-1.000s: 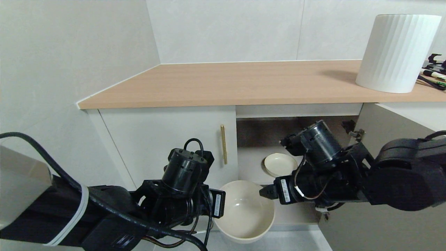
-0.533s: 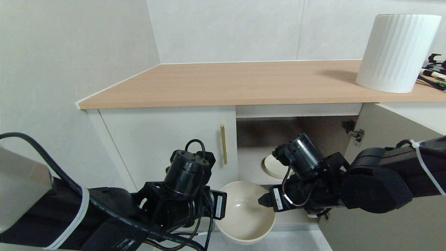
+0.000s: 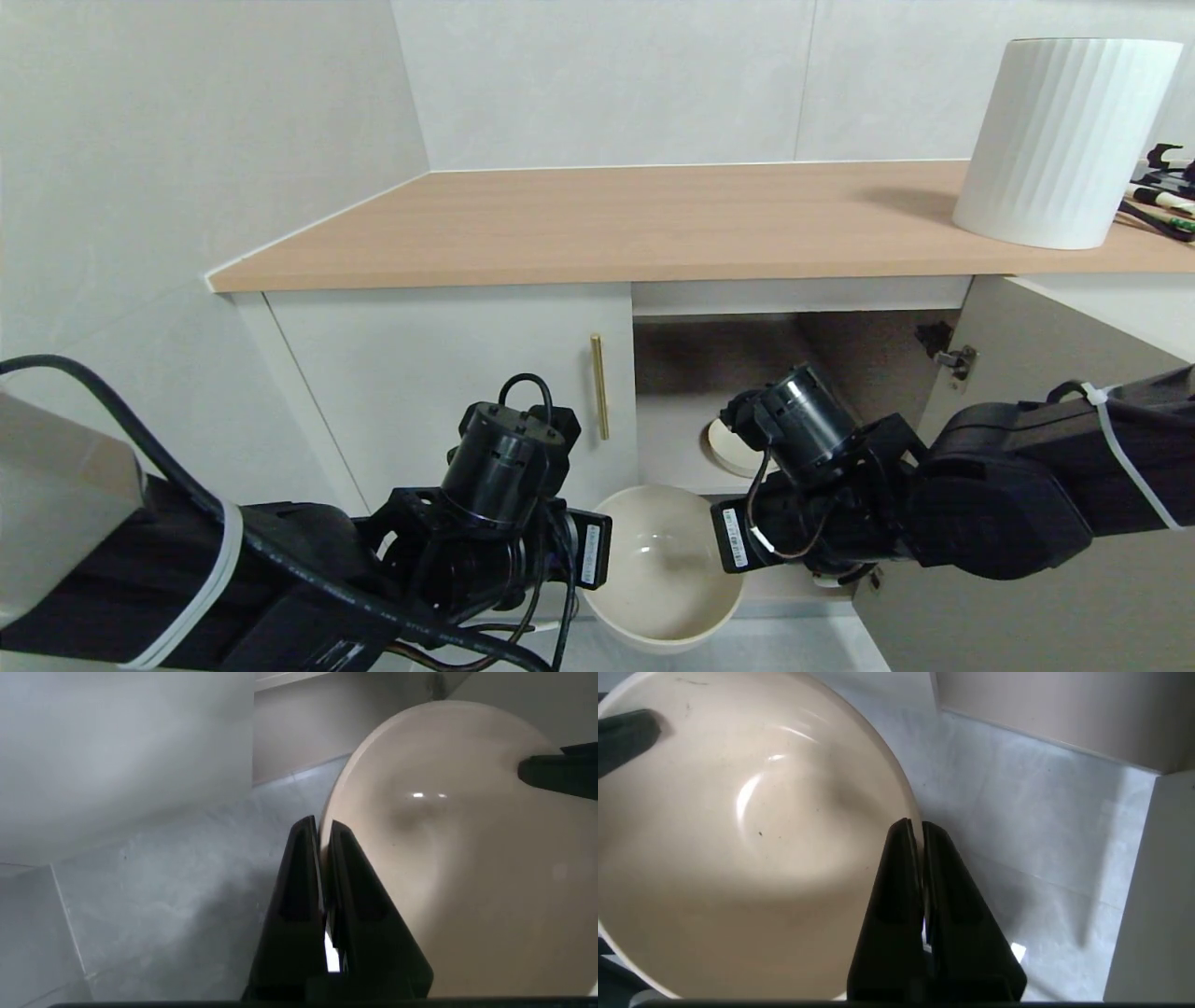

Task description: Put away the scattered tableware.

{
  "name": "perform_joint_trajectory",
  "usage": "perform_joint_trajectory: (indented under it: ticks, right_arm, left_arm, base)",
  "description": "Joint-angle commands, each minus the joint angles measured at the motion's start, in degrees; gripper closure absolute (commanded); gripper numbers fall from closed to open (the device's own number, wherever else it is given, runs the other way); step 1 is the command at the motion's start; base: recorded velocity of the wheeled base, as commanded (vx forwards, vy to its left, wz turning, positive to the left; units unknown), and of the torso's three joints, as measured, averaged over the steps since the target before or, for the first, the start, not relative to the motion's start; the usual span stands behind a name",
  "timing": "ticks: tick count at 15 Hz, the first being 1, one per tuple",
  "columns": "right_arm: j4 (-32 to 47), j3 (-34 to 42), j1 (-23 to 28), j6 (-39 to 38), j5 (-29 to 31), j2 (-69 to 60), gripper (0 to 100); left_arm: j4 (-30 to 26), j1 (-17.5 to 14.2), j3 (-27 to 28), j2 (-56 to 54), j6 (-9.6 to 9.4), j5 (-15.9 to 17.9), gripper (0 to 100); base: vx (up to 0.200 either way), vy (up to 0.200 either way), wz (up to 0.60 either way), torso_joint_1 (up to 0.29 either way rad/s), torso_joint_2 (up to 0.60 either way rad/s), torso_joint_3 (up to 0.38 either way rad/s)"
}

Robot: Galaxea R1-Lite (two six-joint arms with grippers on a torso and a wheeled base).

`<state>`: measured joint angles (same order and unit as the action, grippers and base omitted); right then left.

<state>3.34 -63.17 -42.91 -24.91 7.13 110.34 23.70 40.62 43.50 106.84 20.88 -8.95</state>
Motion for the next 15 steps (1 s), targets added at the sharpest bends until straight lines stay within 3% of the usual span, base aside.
perform_joint_trajectory:
  ticks: [1, 2, 7, 10, 15]
  right_arm:
    - [0.18, 0.07, 0.02, -0.06, 0.16, 0.32, 100]
    - [0.18, 0.07, 0.02, -0.06, 0.16, 0.32, 100]
    - [0.18, 0.07, 0.2, 0.03, 0.25, 0.84, 100]
    - [-0.62, -0.72, 3.1, -0.14, 0.34, 2.69, 100]
    - [-17.67, -0.11, 13.47, -4.45, 1.22, 10.95, 100]
  left_arm:
    - [-0.06, -0.01, -0.08, 0.04, 0.04, -0.19, 100]
    - [-0.06, -0.01, -0.08, -0.05, 0.04, -0.19, 0]
    - [0.38, -0.1, 0.01, -0.93, 0.47, -0.19, 0]
    - [0.74, -0.28, 0.01, -1.37, 0.47, -0.19, 0]
    - [0.74, -0.37, 0.01, -1.46, 1.88, -0.1, 0]
  base:
    - [0.0, 0.0, 0.0, 0.0, 0.0, 0.0]
    - [0.0, 0.0, 0.0, 0.0, 0.0, 0.0]
    - [0.0, 0.0, 0.0, 0.0, 0.0, 0.0]
    - [0.0, 0.0, 0.0, 0.0, 0.0, 0.0]
    - [0.0, 0.0, 0.0, 0.0, 0.0, 0.0]
